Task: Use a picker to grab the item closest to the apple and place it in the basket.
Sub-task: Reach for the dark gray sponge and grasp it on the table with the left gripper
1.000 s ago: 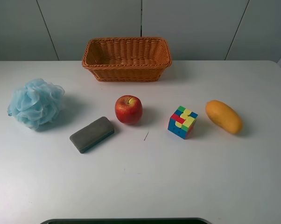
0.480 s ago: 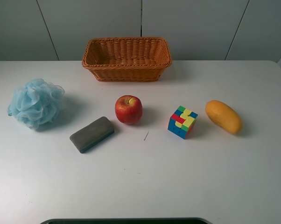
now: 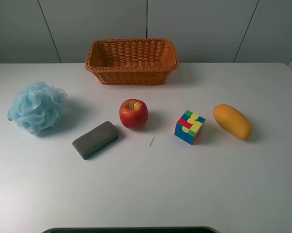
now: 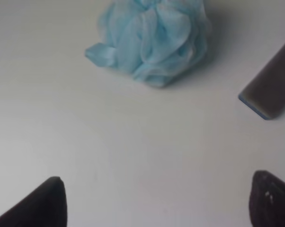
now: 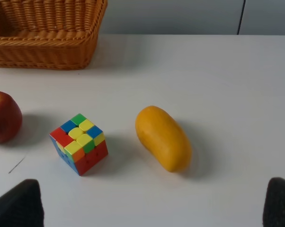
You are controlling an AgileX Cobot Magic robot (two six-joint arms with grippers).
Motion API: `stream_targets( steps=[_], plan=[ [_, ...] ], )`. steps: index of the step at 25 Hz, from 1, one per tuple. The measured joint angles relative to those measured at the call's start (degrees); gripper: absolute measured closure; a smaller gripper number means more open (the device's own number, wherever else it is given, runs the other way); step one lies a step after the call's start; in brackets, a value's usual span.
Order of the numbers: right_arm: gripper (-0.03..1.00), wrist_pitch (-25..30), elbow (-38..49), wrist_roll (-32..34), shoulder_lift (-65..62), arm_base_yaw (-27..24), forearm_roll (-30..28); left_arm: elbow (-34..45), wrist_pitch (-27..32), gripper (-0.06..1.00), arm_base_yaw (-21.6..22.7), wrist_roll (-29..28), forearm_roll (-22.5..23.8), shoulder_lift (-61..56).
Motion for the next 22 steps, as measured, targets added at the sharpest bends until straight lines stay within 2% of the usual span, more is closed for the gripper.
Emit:
stream_targets(
  steps=[5,13,17,22],
  plan=[
    [0.27,0.0,0.0,0.0,0.0,0.0,0.0,-3.5,-2.7,0.21,-9.1,0.4,-0.8,14.2],
    [0.27,0.0,0.0,0.0,0.0,0.0,0.0,-9.4,-10.1,0.21,-22.5,1.6,-1.3,36.0],
    [0.27,0.0,0.0,0.0,0.0,0.0,0.0,-12.3,-13.0,0.21,-27.1,3.9,-1.3,45.3],
    [0.27,0.0,0.0,0.0,0.0,0.0,0.0,-14.9,-14.9,0.21,-30.5,6.6,-1.3,54.8]
  ],
)
